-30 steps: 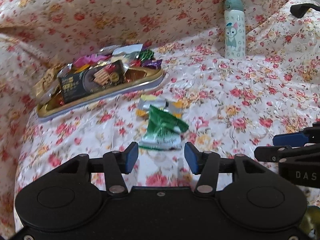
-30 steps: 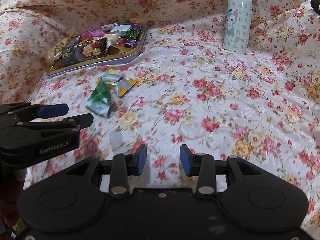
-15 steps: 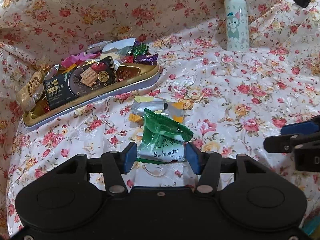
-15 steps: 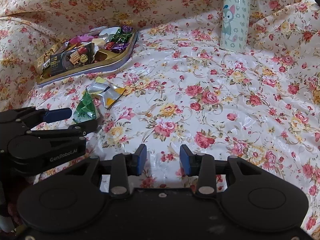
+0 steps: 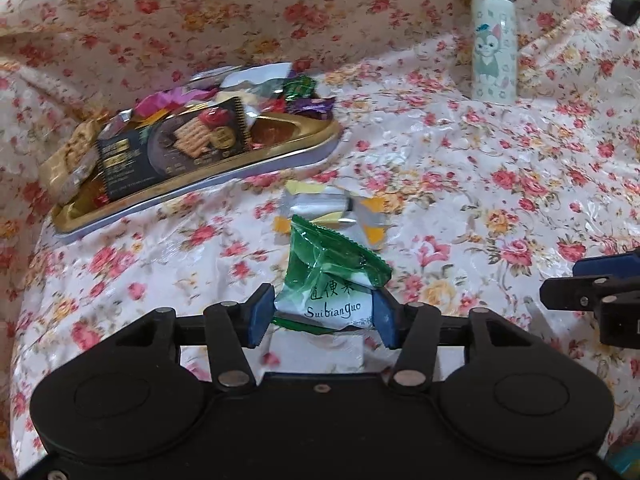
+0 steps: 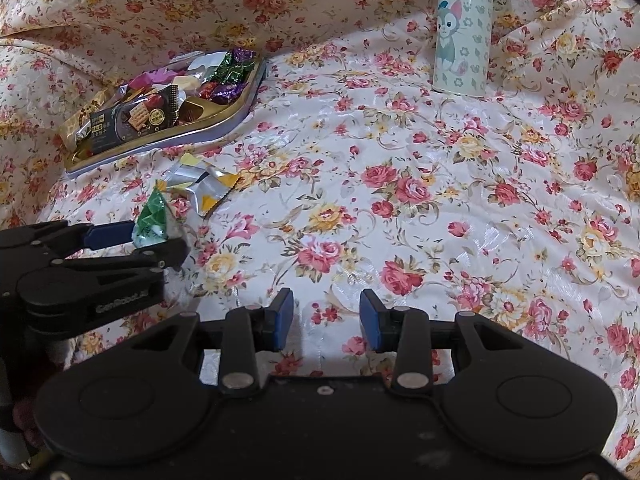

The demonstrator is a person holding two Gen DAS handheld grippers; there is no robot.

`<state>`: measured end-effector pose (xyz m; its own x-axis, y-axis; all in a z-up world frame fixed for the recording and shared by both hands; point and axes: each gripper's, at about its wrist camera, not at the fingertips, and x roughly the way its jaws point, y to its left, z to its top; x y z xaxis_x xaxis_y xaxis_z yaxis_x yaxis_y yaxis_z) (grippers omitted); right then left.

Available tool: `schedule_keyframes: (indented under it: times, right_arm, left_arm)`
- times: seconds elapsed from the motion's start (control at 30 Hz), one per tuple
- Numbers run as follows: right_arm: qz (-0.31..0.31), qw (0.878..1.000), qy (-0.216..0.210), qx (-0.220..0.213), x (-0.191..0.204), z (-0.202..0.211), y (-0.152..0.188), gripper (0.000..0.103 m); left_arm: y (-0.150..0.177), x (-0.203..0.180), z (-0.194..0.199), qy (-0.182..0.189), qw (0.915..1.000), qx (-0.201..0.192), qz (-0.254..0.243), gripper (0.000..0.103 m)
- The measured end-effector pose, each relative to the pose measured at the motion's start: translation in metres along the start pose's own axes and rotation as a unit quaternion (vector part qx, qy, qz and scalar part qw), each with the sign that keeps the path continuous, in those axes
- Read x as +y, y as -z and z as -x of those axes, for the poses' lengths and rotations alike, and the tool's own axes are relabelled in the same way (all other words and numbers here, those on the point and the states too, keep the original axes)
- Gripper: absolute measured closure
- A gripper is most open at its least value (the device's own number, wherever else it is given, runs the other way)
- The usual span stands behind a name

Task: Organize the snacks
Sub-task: 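Grasp the green Suibianguo packet with the left tool while the right tool grasps the silver-yellow candy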

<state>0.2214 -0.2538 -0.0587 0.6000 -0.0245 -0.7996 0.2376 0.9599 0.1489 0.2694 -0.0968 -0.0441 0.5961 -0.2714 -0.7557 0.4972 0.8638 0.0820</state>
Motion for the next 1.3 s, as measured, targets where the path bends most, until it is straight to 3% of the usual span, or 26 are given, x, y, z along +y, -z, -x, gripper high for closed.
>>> schedule_keyframes:
  times: [0.33, 0.6, 0.83, 1.13, 1.3]
  right_arm:
    - [0.017, 1.0, -0.007, -0.004, 0.013, -0.001, -0.004, 0.063]
    - [0.041, 0.999, -0.014, -0.018, 0.029, -0.002, -0.01, 0.063]
    - [0.072, 0.996, -0.024, -0.039, 0.046, -0.009, -0.026, 0.062]
    - [0.132, 0.988, -0.035, -0.066, 0.07, -0.03, -0.048, 0.045]
    - [0.168, 0.982, -0.043, -0.071, 0.081, -0.046, -0.059, 0.041]
  left_arm:
    - [0.011, 0.038, 0.001, -0.07, 0.995, 0.038, 0.06, 0.045]
    - [0.024, 0.03, 0.002, -0.098, 0.9945, 0.003, 0.038, 0.045]
    - [0.027, 0.034, 0.004, -0.089, 0.9951, -0.005, 0.043, 0.045]
    - [0.026, 0.041, 0.001, -0.069, 0.9959, 0.009, 0.057, 0.045]
    - [0.025, 0.04, 0.0, -0.07, 0.9958, 0.01, 0.059, 0.045]
